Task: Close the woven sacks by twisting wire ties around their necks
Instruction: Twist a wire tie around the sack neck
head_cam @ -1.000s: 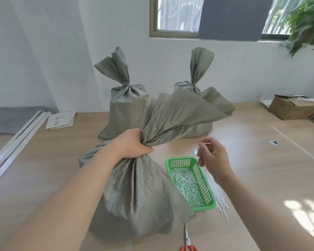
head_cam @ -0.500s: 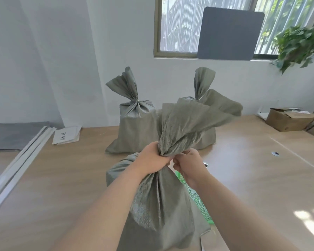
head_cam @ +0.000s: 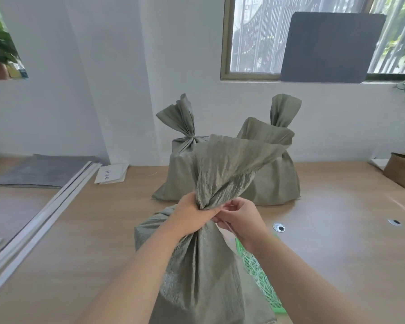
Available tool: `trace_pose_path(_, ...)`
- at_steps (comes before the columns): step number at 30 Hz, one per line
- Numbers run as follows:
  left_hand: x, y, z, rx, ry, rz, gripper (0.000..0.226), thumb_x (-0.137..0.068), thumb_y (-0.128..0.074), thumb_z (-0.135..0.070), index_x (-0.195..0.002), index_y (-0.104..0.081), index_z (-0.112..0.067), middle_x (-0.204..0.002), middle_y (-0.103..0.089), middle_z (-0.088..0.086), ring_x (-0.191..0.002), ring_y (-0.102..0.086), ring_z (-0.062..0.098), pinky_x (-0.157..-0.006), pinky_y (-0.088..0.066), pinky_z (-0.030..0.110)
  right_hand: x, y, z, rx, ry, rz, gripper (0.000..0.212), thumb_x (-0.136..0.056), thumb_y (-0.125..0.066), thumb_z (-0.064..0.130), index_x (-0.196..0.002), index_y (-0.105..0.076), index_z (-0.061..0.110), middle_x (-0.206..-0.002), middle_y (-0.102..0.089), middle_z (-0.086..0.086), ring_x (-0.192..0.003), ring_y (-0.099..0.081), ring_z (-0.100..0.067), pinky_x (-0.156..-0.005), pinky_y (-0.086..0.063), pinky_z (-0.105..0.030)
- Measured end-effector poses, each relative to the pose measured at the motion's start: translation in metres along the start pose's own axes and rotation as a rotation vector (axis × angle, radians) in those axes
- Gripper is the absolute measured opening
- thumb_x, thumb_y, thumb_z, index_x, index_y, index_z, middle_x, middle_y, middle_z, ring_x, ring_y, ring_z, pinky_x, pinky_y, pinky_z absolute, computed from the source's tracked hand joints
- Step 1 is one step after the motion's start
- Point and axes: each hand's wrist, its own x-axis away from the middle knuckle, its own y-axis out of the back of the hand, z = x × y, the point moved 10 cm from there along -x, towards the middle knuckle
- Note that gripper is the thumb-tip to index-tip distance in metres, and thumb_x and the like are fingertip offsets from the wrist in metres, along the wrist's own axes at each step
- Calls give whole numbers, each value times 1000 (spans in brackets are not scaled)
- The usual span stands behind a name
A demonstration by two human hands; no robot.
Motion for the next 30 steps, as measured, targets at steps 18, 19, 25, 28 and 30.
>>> trace_pose_path(18, 15, -1, 0, 37, 20, -11, 21, -90, -75, -36, -99, -65, -52, -95, -68, -35, -91, -56, -25, -74, -42, -1, -15, 11, 27, 247, 211, -98, 44, -79, -60, -11, -48, -43, 15, -49, -36, 2, -52, -25, -13, -47, -22, -22)
trace_pose_path(19, 16, -2, -1, 35, 19, 2, 20, -89, -75, -39, -99, -67, -53, -100, -69, -33, -95, -56, -23, -79, -44, 3, -18, 8, 25, 219, 174, -73, 33, -77, -56, -13, -54, -45, 8, -54, -39, -5, -57, -29, -17, -50, -26, -26)
trace_pose_path(25, 14, -1, 1, 46, 1, 33, 27, -81, -78, -50, -103, -74, -35, -104, -77, -6, -107, -68, 8, -99, -55, 39, -26, -17, 24, -151, 5, 94, 22, -96, -55, 3, -115, -65, -3, -104, -73, -17, -88, -71, -29, -71, -59, -39)
trace_pose_path(28, 15, -3, 0, 100, -21, 76, 26, -83, -81, -43, -103, -76, -27, -104, -77, -4, -102, -69, 5, -97, -55, 35, -25, -10, 16, -144, -24, 16, 19, -96, -53, 2, -111, -64, -5, -100, -70, -18, -88, -66, -31, -69, -58, -38)
trace_pose_path(30, 13, -6, -2, 113, -43, 109, 44, -80, -81, -50, -103, -73, -14, -106, -74, 11, -92, -67, 9, -95, -54, 42, -26, -5, 9, -151, -42, -25, 17, -97, -52, 3, -108, -64, -1, -96, -68, -17, -85, -63, -29, -64, -54, -36)
